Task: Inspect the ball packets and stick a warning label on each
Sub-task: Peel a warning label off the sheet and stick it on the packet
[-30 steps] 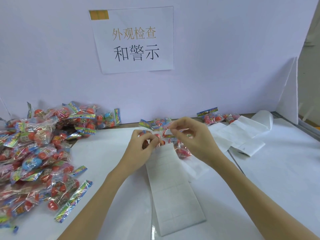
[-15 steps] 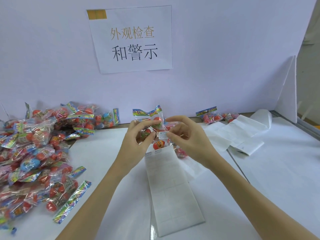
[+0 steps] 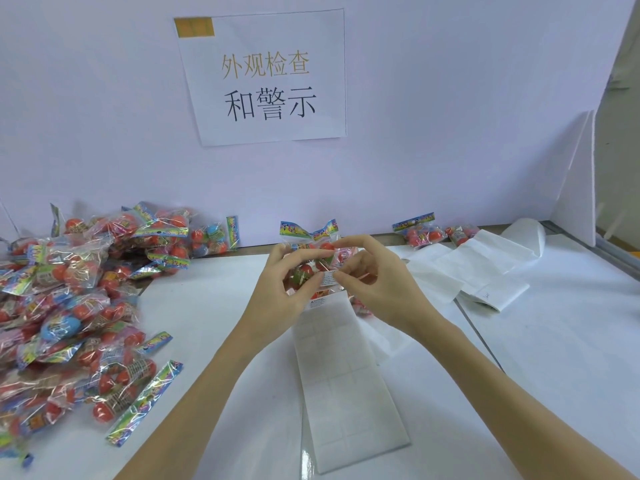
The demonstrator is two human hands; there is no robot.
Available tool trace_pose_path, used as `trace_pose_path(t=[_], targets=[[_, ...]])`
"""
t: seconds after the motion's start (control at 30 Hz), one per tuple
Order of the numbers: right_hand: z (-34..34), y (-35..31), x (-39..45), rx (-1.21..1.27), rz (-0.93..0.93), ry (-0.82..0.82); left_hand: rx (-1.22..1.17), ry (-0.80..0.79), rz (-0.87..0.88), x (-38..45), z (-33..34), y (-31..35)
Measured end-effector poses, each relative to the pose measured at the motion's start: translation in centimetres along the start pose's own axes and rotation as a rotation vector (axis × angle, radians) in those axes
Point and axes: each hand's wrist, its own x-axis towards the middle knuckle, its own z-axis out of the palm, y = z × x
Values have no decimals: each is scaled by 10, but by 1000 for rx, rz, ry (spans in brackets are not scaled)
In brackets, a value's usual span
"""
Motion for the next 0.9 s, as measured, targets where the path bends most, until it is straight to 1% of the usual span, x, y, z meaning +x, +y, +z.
trace_pose_path(t=[0.1, 0.23, 0.27, 0.3, 0.4, 0.5, 0.57, 0.63, 0.7, 0.8, 0.9], targets=[[1, 1, -1, -84, 4, 7, 32, 13, 24, 1, 1, 0], [2, 0, -1, -253, -10, 98, -1, 23, 29, 0, 3, -1], [2, -1, 0, -228, 23, 109, -18, 24, 27, 0, 4, 0], [1, -1, 1, -151, 79, 103, -33, 25, 28, 1, 4, 0], [-4, -5, 1, 117, 231, -20, -136, 0, 31, 0, 4, 2], [-6, -7, 0, 349, 287, -125, -317, -22, -2, 0, 4, 3], [-9, -8, 0, 487, 319, -152, -390, -22, -13, 0, 4, 4], [-11, -9, 1, 606, 372, -155, -411, -6, -5, 1, 3, 4], [-9, -9, 1, 607, 387, -147, -404, 10, -4, 1, 3, 3], [-4, -12, -1, 434, 322, -175, -386, 2, 0, 1, 4, 3], [-11, -14, 0, 422, 374, -191, -398, 18, -8, 3, 1, 0]])
